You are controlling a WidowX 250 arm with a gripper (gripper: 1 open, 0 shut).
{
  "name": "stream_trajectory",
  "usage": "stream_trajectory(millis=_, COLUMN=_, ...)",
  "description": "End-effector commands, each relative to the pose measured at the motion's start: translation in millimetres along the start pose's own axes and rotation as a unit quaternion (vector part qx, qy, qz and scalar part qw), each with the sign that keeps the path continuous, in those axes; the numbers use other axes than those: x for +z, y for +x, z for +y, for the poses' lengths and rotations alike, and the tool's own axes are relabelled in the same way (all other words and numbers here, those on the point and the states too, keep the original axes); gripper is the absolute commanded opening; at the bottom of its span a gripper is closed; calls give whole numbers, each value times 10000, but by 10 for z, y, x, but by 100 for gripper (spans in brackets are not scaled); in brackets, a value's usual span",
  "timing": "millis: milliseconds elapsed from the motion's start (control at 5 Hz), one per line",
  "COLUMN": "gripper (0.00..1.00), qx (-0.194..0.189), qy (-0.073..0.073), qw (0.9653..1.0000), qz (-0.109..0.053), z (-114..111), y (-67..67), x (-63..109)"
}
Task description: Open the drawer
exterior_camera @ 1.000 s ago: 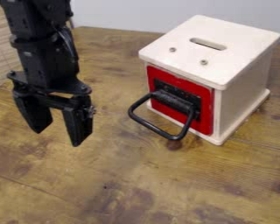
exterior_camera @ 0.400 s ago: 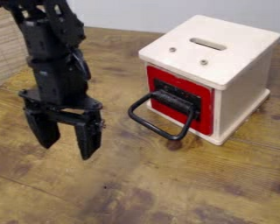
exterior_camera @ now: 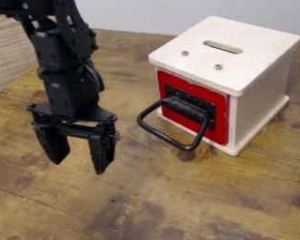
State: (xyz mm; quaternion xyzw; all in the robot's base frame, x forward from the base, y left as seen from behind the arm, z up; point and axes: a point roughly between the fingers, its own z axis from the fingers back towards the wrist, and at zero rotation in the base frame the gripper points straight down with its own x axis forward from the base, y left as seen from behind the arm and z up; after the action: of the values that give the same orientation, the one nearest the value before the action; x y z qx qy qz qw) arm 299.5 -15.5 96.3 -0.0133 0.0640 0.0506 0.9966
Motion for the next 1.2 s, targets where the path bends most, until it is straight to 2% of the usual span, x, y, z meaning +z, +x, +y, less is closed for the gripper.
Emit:
stream_trajectory(millis=0, gripper=100, qx=131, qy=-125, qw=9993, qz=-313, z=-110, y=113, x=103)
stream_trajectory(millis=200, gripper=100, qx=325, qy=-178, qw=9986, qz=-386, z=-129, y=183, x=75)
stream_trajectory(millis=400, gripper=100, qx=727, qy=-297, qw=9954, qz=-549, z=-164, y=290, x=71)
stream_trajectory(millis=600, gripper=100, qx=1307, qy=-507, qw=9868, qz=-805, z=-226, y=432, x=119)
stream_trajectory(millis=800, gripper=100, qx=1850, qy=-724, qw=9752, qz=-973, z=-265, y=533, x=159)
stream_trajectory(millis=1000, gripper=100, qx=2550, qy=-931, qw=9562, qz=-1097, z=-264, y=642, x=164)
